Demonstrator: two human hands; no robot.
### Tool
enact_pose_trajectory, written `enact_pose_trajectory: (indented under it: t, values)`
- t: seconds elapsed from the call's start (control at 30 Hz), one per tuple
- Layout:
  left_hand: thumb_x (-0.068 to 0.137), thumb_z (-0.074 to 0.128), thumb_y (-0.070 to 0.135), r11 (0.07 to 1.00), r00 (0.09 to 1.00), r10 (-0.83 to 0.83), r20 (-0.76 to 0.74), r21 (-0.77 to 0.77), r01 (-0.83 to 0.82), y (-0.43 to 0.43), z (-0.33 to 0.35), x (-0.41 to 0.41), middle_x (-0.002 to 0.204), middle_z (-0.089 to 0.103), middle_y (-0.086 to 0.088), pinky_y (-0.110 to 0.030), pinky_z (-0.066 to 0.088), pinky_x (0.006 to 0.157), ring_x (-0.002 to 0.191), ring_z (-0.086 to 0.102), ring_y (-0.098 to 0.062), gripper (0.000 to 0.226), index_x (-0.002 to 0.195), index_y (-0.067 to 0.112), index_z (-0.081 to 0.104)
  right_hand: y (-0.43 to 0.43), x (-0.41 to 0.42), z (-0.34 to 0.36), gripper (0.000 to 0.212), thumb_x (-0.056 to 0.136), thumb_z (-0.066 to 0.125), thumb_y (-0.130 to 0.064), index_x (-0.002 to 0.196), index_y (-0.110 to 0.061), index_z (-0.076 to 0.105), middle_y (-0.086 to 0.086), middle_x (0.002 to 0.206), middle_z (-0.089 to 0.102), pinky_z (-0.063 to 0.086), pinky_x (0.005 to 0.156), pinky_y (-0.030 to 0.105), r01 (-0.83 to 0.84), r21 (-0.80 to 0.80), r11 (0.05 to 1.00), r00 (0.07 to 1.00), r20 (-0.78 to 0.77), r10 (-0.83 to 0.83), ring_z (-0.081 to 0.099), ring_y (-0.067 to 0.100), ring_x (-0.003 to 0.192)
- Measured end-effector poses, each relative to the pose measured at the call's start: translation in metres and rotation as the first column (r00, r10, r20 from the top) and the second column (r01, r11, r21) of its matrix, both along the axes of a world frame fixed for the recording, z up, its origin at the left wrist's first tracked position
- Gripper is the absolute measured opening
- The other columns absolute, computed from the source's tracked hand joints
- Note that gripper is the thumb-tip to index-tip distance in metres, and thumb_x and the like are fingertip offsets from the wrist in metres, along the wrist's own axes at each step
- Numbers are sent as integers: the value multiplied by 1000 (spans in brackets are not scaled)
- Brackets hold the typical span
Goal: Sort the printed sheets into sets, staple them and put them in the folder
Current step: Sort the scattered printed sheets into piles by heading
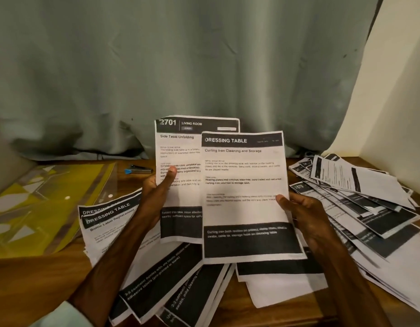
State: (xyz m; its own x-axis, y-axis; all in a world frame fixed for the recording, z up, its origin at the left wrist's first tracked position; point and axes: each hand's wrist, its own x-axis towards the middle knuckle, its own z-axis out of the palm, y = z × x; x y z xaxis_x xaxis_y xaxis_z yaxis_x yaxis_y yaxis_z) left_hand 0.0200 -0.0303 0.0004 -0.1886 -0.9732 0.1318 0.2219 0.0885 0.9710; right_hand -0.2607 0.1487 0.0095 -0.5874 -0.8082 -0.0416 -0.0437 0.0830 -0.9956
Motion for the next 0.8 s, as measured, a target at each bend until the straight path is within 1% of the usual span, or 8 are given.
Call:
enact_pose_trajectory:
  t: [0.07,0.13,0.3,0.4,0.5,0.57,0.67,0.8]
  values:
    - [96,65,34,1000,1000,27,-3,-1,-27,-2,0,1,101,78,5,-34,59,79,91,76,-13,16,106,22,67,8,-9,-2,18,94,68,-22,112,-19,71,1,101,77,51,56,17,46,1,999,999,29,-46,74,13,79]
    - [96,66,34,999,999,49,-12,3,-49,-3,1,1,100,78,4,-32,58,78,87,76,-10,15,105,22,67,16,-15,-3,18,94,69,-22,111,-21,71,0,99,77,51,54,18,90,9,996,995,33,-91,74,15,77]
    - [93,68,34,997,997,78,-30,8,-77,-6,1,3,102,78,5,-34,59,78,91,76,-13,15,104,23,69,30,-30,-9,17,93,70,-22,110,-18,71,2,92,74,50,60,29,181,112,977,983,-56,-176,70,22,82]
    - [93,68,33,997,995,82,-56,19,-81,-7,0,5,98,78,7,-35,60,78,90,76,-12,13,103,25,70,37,-39,-18,5,94,70,-16,96,-20,69,0,82,70,48,56,25,204,173,963,969,-175,-174,68,17,73]
    - [94,69,32,996,993,87,-74,28,-85,-8,0,6,93,79,7,-38,59,78,87,77,-13,10,101,24,70,40,-41,-25,15,93,71,-17,80,-23,65,0,84,70,47,62,23,221,226,949,908,-404,-116,61,9,71]
    - [94,68,31,996,992,85,-90,36,-82,-8,0,6,91,79,8,-37,59,76,85,77,-13,10,101,24,69,38,-42,-30,6,92,72,-22,88,-18,72,0,92,71,49,73,29,251,267,931,848,-525,-78,60,11,77]
    - [94,68,30,996,992,84,-92,33,-81,-9,0,6,90,79,9,-36,59,74,86,77,-14,9,101,23,68,30,-40,-36,16,92,73,-20,103,-10,73,7,102,71,45,74,27,278,283,918,785,-618,-47,58,14,83]
    - [94,68,31,997,995,77,-70,32,-75,-10,-3,6,94,79,6,-39,60,75,87,77,-16,11,101,23,69,22,-30,-44,32,89,76,-22,119,-13,68,11,119,70,49,81,33,352,300,887,712,-700,-46,66,27,104]
